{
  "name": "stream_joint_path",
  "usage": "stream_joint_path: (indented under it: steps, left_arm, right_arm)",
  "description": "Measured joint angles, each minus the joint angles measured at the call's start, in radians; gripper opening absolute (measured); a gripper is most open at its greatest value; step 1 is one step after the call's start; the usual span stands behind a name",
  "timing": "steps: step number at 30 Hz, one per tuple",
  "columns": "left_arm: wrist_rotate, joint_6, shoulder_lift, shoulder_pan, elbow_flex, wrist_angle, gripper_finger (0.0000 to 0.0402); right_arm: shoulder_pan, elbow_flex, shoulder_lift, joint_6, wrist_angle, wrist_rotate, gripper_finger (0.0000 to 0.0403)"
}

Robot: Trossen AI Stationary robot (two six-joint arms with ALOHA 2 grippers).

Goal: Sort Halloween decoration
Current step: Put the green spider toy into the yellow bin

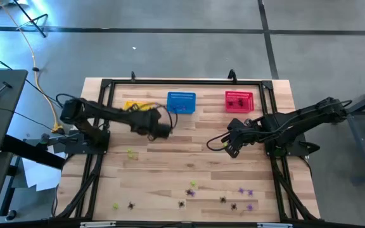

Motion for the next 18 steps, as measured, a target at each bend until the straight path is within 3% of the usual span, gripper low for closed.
stream_joint_path:
  steps: [3, 10, 18]
  left_arm:
    - [0.000, 0.115, -0.026, 0.083, -0.025, 0.076, 0.0000]
    - [0.121, 0.317, -0.039, 0.242, -0.110, 0.251, 0.0000]
    - [0.139, 0.379, -0.038, 0.292, -0.144, 0.368, 0.0044]
  right_arm:
    - [0.000, 0.000, 0.000, 0.000, 0.000, 0.000, 0.0130]
    - [0.000, 0.000, 0.000, 0.000, 0.000, 0.000, 0.0130]
    - [0.000, 0.000, 0.000, 0.000, 0.000, 0.000, 0.0130]
